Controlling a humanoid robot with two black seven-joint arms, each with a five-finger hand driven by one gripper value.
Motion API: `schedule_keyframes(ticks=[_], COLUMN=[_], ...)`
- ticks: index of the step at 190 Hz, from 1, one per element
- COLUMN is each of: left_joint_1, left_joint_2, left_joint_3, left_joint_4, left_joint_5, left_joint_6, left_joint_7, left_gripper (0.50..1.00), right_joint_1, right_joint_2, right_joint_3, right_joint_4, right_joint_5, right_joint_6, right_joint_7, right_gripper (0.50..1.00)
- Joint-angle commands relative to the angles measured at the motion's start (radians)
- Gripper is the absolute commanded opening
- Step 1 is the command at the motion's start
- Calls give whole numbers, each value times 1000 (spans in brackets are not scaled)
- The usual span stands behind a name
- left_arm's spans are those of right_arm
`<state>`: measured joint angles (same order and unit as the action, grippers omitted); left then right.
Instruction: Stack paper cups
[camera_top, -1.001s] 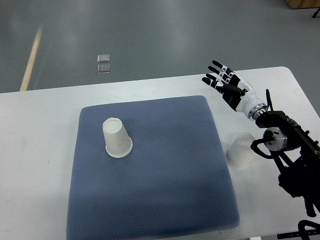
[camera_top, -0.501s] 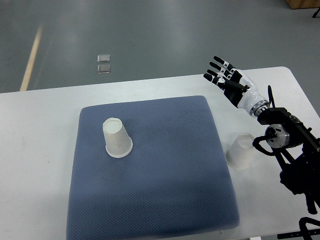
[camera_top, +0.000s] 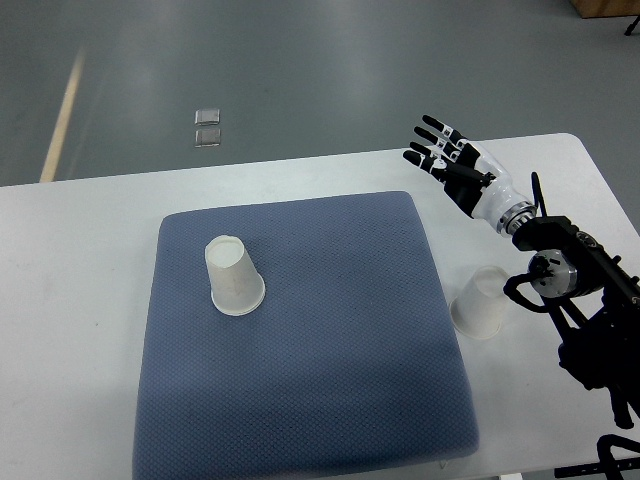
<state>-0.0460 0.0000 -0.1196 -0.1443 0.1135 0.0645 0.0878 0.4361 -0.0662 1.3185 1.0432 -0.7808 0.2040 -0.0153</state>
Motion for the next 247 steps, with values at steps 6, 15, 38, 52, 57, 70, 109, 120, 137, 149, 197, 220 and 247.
schedule_keyframes(ticks=[6, 15, 38, 52, 57, 70, 109, 120, 137, 149, 197, 220, 247], left_joint_1=[0, 0, 0, 0, 0, 0, 0, 0, 0, 0, 0, 0, 0], left_joint_2=[0, 0, 0, 0, 0, 0, 0, 0, 0, 0, 0, 0, 0], left_joint_3=[0, 0, 0, 0, 0, 0, 0, 0, 0, 0, 0, 0, 0], left_joint_4=[0, 0, 0, 0, 0, 0, 0, 0, 0, 0, 0, 0, 0], left_joint_5=[0, 0, 0, 0, 0, 0, 0, 0, 0, 0, 0, 0, 0], left_joint_6=[0, 0, 0, 0, 0, 0, 0, 0, 0, 0, 0, 0, 0], left_joint_7=[0, 0, 0, 1, 0, 0, 0, 0, 1, 0, 0, 1, 1], left_gripper=[1000, 1000, 1000, 1000, 1000, 1000, 1000, 1000, 1000, 1000, 1000, 1000, 1000], right_joint_1=[0, 0, 1, 0, 1, 0, 1, 1, 1, 3, 27, 62, 69], right_joint_2=[0, -1, -3, -3, -3, -1, 2, 5, 8, 9, -75, -208, -345], right_joint_3=[1, 1, 1, 1, 1, 2, 2, 2, -7, -10, -33, -102, -150], right_joint_4=[0, 0, -5, -11, -12, -17, -19, -19, -17, -17, 1, 3, 52], right_joint_5=[0, 0, 0, 0, 0, 0, 0, 1, 0, 0, -18, -48, -167], right_joint_6=[2, 5, 38, 78, 86, 92, 83, 83, 81, 78, 112, 242, 344], right_joint_7=[0, 0, -3, -5, -5, -5, 0, 2, 2, 2, 17, 18, 38], right_gripper=[924, 924, 924, 924, 924, 924, 919, 919, 917, 915, 913, 913, 913])
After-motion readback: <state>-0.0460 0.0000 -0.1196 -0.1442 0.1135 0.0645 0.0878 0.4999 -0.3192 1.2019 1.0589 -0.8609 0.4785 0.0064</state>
